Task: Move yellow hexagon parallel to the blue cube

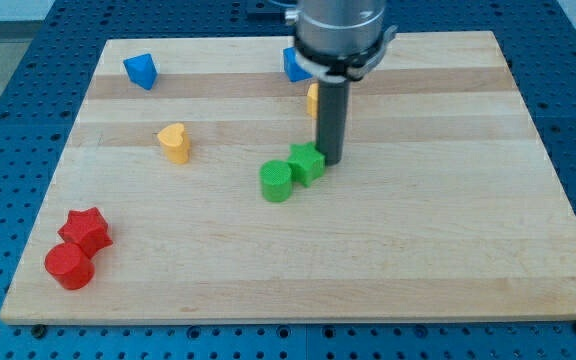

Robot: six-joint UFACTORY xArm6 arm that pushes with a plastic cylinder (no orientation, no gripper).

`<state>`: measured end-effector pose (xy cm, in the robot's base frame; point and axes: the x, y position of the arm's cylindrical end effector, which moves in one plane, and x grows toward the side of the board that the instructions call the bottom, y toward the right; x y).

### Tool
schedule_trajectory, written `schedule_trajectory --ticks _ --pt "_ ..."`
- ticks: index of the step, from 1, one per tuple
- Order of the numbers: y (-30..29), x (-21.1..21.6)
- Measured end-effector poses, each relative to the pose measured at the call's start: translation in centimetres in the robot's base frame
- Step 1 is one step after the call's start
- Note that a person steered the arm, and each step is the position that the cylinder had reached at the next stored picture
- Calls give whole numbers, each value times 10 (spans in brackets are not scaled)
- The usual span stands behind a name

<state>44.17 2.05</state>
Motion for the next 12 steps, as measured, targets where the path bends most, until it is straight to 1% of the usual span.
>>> schedule_trajectory --ticks 1,2,3,4,5,7,8,9,10,11,12 --pt "-10 5" --pt "-36 -25" --pt "-56 -41" --pt "-60 -59" --pt "-17 -68" --pt "60 -126" --pt "60 -123" --pt "51 -111" --pt "46 -81" --pt "22 -41" --pt "-2 -22"
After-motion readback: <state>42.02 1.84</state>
